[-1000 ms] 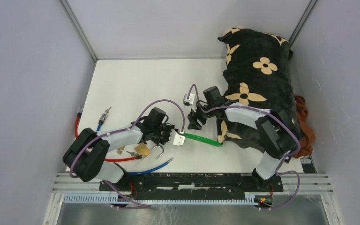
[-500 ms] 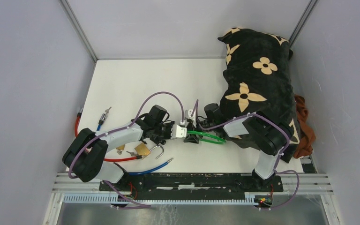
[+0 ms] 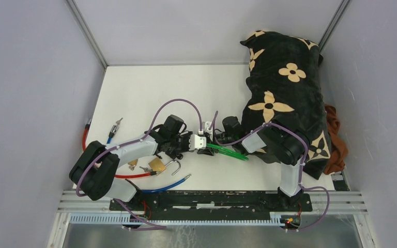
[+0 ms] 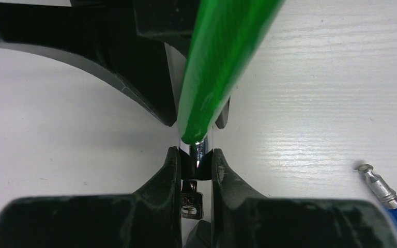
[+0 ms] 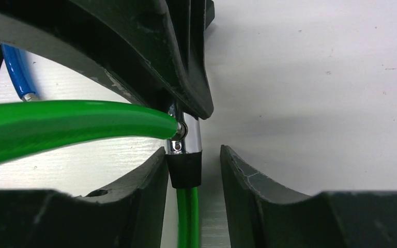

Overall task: Lock with the key
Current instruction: Lock the lock.

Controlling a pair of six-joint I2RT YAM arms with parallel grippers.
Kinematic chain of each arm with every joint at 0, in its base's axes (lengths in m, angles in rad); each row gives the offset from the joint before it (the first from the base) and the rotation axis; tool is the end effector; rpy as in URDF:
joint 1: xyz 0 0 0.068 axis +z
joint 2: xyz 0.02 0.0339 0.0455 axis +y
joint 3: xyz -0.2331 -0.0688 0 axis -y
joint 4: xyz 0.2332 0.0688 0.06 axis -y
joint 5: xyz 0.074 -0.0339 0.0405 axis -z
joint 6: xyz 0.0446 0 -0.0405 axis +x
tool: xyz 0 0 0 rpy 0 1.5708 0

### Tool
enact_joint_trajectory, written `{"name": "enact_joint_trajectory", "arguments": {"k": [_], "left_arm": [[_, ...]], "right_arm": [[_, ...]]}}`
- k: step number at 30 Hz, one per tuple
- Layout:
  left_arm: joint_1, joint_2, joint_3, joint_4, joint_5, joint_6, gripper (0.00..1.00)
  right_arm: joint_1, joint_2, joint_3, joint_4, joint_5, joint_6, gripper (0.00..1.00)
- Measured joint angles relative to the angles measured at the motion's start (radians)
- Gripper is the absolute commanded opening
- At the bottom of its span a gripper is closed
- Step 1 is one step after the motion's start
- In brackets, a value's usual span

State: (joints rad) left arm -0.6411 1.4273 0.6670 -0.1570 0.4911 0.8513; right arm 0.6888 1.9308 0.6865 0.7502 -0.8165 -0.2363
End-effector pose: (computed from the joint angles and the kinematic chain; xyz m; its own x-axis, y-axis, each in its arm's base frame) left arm 0.2005 -0.1759 0.1370 0.1502 0.7155 -0.6823 0.9776 -0.0044 0.2105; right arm 0.2308 0.2322 0.0804 -0.1381 -0.3214 -0.9368 -0.9904 0.0469 0.1299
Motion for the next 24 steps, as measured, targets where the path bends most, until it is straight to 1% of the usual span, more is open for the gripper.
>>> {"name": "enact_joint_trajectory", "arguments": {"k": [1, 2, 3, 5, 8, 9, 11, 12, 14, 15, 16, 18, 19, 22, 24], "left_arm": [[0.000, 0.001, 0.000, 0.000, 0.000, -0.001, 0.02], [0.000, 0.001, 0.000, -0.001, 0.000, -0.001, 0.02], [0.000, 0.001, 0.000, 0.000, 0.004, -0.002, 0.02], [-0.002, 0.002, 0.000, 0.002, 0.002, -0.002, 0.02], [0.002, 0.002, 0.000, -0.002, -0.001, -0.003, 0.02], [0.002, 0.002, 0.000, -0.002, -0.002, -0.003, 0.02], [0.002, 0.002, 0.000, -0.001, 0.000, -0.003, 0.02], [0.002, 0.002, 0.000, -0.001, 0.001, -0.003, 0.06], [0.002, 0.001, 0.000, -0.001, 0.006, -0.003, 0.40], [0.002, -0.001, -0.001, -0.002, 0.010, -0.003, 0.53], [0.002, -0.005, -0.001, -0.002, 0.013, -0.003, 0.60], [0.002, -0.026, -0.001, -0.005, 0.028, -0.016, 0.68], [0.003, -0.044, -0.001, -0.014, 0.037, -0.018, 0.70], [0.023, -0.097, 0.002, -0.051, 0.055, -0.023, 0.74], [0.067, -0.127, 0.016, -0.103, 0.089, -0.025, 0.74]], "right_arm": [[0.002, 0.002, 0.000, 0.006, -0.005, 0.001, 0.48], [0.003, 0.006, 0.000, 0.014, -0.008, 0.001, 0.45], [0.005, 0.011, 0.002, 0.022, -0.012, 0.003, 0.39], [0.011, 0.023, 0.010, 0.032, -0.022, 0.008, 0.22], [0.018, 0.035, 0.018, 0.043, -0.035, 0.026, 0.04], [0.017, 0.035, 0.018, 0.043, -0.040, 0.031, 0.00], [0.016, 0.035, 0.018, 0.042, -0.044, 0.037, 0.00], [0.015, 0.035, 0.018, 0.040, -0.044, 0.039, 0.00], [0.014, 0.028, 0.018, 0.026, -0.046, 0.042, 0.00], [0.011, 0.022, 0.018, 0.014, -0.048, 0.042, 0.00], [0.008, 0.013, 0.018, 0.000, -0.051, 0.042, 0.00], [0.004, -0.016, 0.018, -0.027, -0.058, 0.042, 0.00], [0.001, -0.032, 0.016, -0.032, -0.061, 0.041, 0.00], [-0.019, -0.092, 0.008, -0.066, -0.073, 0.035, 0.00], [-0.032, -0.124, 0.007, -0.100, -0.082, 0.025, 0.00]]}}
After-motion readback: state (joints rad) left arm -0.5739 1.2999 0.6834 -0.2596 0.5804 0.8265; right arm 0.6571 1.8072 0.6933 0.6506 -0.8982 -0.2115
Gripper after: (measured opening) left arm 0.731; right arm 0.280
